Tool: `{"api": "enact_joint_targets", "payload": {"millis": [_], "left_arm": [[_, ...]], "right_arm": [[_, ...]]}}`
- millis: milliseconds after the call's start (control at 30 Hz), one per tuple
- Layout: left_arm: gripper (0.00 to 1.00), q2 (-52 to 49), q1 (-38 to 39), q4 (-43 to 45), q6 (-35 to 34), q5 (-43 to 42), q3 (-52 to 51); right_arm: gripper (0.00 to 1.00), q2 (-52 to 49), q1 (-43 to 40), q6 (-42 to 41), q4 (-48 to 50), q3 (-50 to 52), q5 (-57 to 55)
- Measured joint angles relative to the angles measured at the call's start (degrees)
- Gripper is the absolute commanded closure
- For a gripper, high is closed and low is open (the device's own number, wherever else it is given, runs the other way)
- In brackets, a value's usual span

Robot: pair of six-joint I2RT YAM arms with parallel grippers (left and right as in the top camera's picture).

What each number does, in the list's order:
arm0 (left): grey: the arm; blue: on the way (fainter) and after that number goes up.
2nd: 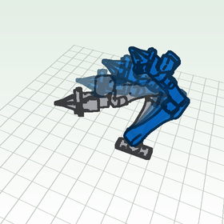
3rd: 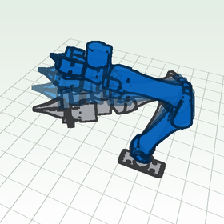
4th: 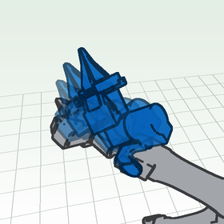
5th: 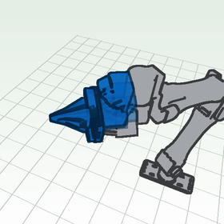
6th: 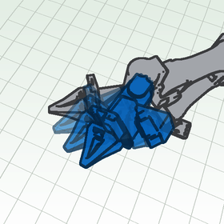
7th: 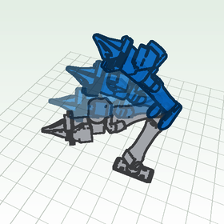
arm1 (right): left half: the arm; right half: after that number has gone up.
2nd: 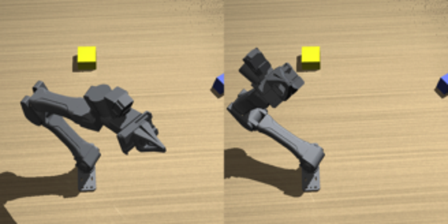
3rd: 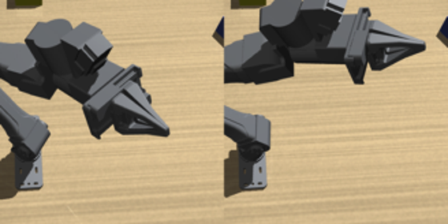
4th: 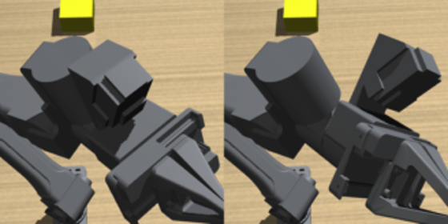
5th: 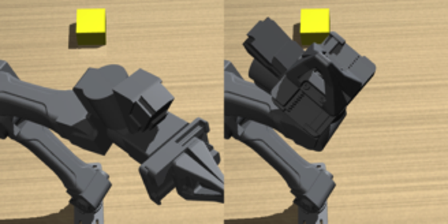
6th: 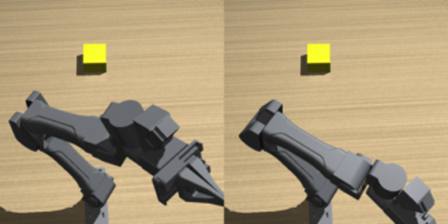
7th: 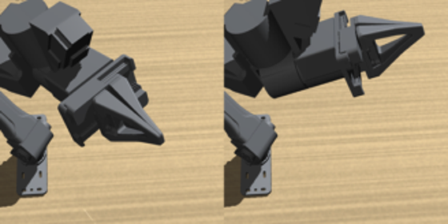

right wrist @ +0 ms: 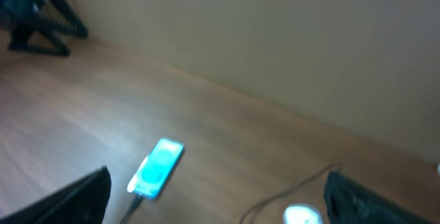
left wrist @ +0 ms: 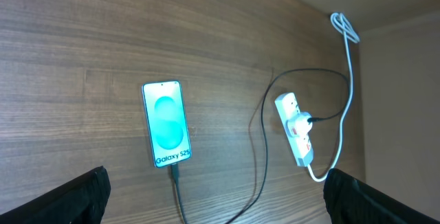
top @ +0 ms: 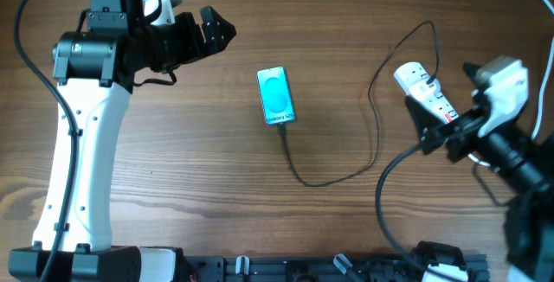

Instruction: Plug charger to phone and switch on socket

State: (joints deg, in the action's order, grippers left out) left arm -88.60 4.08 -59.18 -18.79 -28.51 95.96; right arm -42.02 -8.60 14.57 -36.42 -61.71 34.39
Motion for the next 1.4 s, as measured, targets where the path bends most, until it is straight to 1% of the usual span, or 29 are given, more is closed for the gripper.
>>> {"api": "enact_joint_targets", "payload": {"millis": [33,133,200,300,400,467,500,633,1067,1167,1233,1267,1333,1367,1400], "left_arm": [[0.00,0.00,-0.02,0.07,0.02,0.02,0.00],[0.00,0.00,-0.02,0.09,0.02,0.02,0.00],[0.00,0.00,0.00,0.04,0.02,0.02,0.00],[0.00,0.02,-0.02,0.04,0.00,0.00,0.00],[0.00,0.02,-0.02,0.02,0.02,0.00,0.00],[0.00,0.02,-0.02,0.07,0.02,0.00,0.00],[0.00,0.02,-0.02,0.04,0.02,0.00,0.00],[0.00,0.02,-0.02,0.04,0.00,0.00,0.00],[0.00,0.02,-0.02,-0.02,0.02,0.00,0.00],[0.00,0.02,-0.02,-0.46,0.02,2.08,0.00],[0.00,0.11,0.39,-0.35,0.11,5.99,0.00],[0.00,0.37,0.92,0.52,0.92,8.94,-0.11],[0.00,3.04,2.73,5.55,4.98,13.46,-2.05],[0.00,7.17,3.82,10.16,7.93,14.93,-5.38],[0.00,10.27,4.09,12.50,9.40,15.43,-7.82]], "right_arm": [[0.00,2.78,1.55,-1.22,4.98,4.61,-1.77],[0.00,14.91,5.95,-4.09,23.17,24.59,-5.84],[0.00,20.85,6.75,-5.42,30.27,34.10,-7.06],[0.00,30.71,7.02,-10.38,35.80,47.10,-9.75],[0.00,37.86,8.48,-13.79,38.75,55.82,-12.96],[0.00,40.65,9.29,-14.78,40.24,59.49,-13.70],[0.00,40.83,9.29,-14.84,40.74,60.41,-13.88],[0.00,40.94,9.29,-15.02,37.79,61.31,-14.12],[0.00,40.92,9.29,-15.21,37.77,61.31,-14.12],[0.00,40.92,9.29,-15.21,37.77,61.31,-14.12],[0.00,40.92,9.29,-15.21,37.79,61.31,-14.12],[0.00,40.92,9.29,-15.21,37.77,61.31,-14.12],[0.00,40.92,9.29,-15.21,37.81,61.31,-14.12],[0.00,40.92,9.29,-15.21,37.77,61.31,-14.14],[0.00,40.92,9.29,-15.23,37.77,61.31,-14.14]]}}
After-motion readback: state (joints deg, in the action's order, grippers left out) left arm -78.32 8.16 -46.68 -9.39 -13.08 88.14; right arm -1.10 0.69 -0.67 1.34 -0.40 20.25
